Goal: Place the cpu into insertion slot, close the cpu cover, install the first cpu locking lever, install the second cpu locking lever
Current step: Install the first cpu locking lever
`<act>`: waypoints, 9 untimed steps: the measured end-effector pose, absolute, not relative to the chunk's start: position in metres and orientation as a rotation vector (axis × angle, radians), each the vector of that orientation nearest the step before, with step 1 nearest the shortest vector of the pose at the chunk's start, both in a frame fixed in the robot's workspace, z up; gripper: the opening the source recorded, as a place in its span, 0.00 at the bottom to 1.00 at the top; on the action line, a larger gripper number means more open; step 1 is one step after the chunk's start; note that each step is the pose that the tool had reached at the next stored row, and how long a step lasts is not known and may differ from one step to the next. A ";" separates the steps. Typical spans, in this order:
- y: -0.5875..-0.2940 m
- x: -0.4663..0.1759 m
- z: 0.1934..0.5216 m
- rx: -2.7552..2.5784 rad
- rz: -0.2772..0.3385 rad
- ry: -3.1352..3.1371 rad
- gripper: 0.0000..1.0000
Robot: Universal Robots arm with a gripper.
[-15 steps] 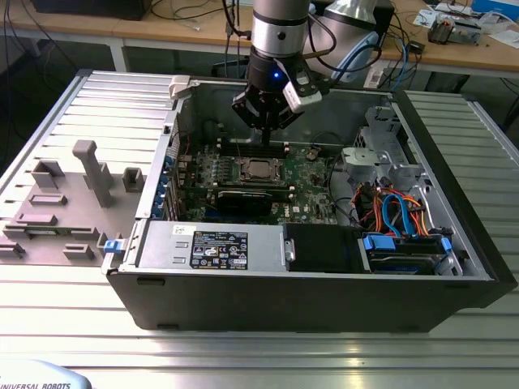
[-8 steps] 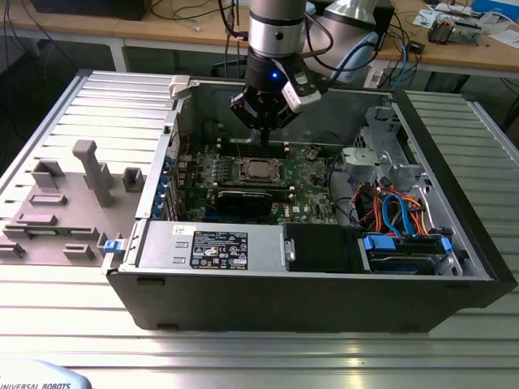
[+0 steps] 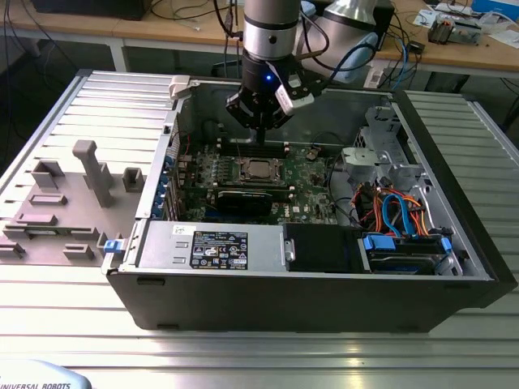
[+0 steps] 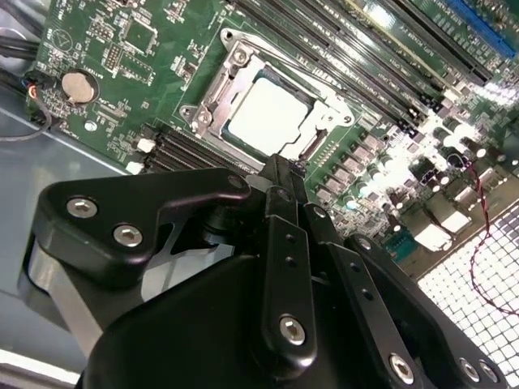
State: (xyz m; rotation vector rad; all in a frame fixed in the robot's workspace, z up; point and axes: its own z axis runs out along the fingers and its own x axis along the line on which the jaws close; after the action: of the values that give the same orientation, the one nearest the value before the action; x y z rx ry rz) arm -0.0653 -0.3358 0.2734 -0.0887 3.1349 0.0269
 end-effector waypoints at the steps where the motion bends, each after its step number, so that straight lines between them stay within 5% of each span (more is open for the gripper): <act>1: -0.336 -0.068 0.273 -0.076 0.027 3.135 0.11; 9: -0.334 -0.097 0.271 -0.063 0.027 3.133 0.11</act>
State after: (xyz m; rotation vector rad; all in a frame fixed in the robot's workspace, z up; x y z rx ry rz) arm -0.0970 -0.3344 0.2706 -0.0635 3.1329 0.0270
